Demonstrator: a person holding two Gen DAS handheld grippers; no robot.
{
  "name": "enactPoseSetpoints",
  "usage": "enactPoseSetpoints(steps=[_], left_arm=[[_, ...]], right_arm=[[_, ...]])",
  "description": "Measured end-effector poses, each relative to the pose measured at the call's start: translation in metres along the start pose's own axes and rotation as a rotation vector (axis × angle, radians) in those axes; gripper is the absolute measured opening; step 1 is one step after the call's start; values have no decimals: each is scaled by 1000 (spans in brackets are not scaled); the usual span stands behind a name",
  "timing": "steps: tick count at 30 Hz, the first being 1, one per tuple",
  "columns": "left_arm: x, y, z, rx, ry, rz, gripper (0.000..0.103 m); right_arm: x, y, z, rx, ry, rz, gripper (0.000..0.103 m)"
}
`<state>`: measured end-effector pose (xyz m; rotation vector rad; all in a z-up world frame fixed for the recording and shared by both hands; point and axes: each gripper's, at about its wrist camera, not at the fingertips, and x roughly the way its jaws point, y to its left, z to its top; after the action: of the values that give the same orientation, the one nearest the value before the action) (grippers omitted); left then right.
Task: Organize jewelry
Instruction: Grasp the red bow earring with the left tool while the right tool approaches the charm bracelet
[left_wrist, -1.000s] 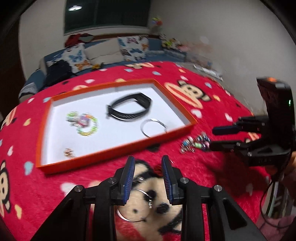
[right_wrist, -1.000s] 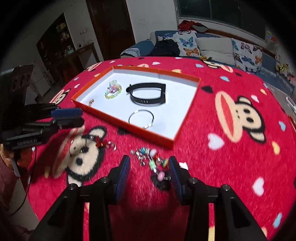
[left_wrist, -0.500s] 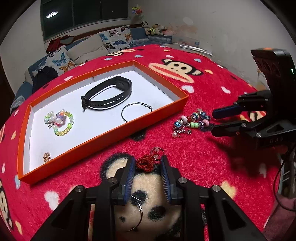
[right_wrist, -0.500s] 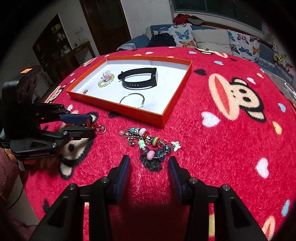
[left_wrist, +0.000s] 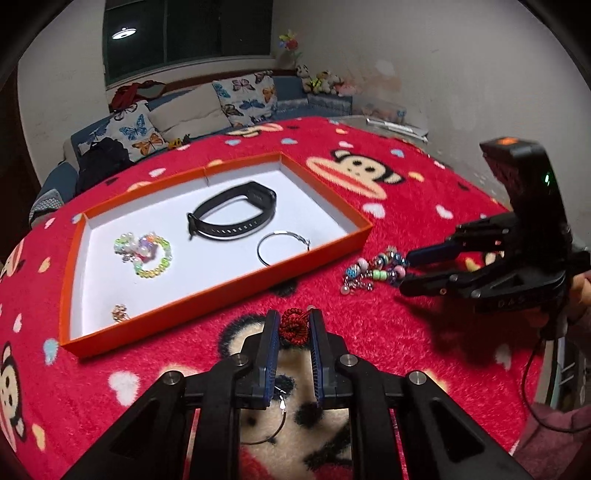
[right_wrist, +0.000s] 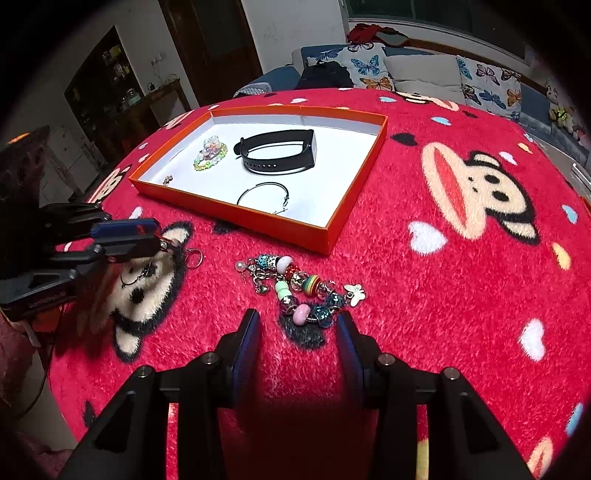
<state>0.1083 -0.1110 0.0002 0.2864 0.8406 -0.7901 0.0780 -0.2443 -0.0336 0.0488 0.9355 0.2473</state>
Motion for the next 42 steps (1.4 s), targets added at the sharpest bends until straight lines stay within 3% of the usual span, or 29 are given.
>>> enactPoseSetpoints(steps=[10, 27, 32, 38, 39, 42], left_arm=[[-24, 17, 0, -83, -38, 17, 16], [-31, 23, -7, -114, -47, 29, 16], [-31, 26, -9, -125, -44, 28, 16], [-28, 29, -12, -136, -39, 29, 16], [-29, 29, -12, -138, -39, 30, 16], [-29, 30, -12, -141, -41, 30, 16]], right_arm=[[-6, 12, 12, -26, -39, 12, 47], [9, -2, 9, -11, -1, -36, 47], [17, -1, 16, -65, 6, -47, 58], [22, 6, 16, -146, 2, -75, 59], [22, 8, 16, -158, 2, -79, 59], [19, 14, 10, -190, 0, -86, 38]])
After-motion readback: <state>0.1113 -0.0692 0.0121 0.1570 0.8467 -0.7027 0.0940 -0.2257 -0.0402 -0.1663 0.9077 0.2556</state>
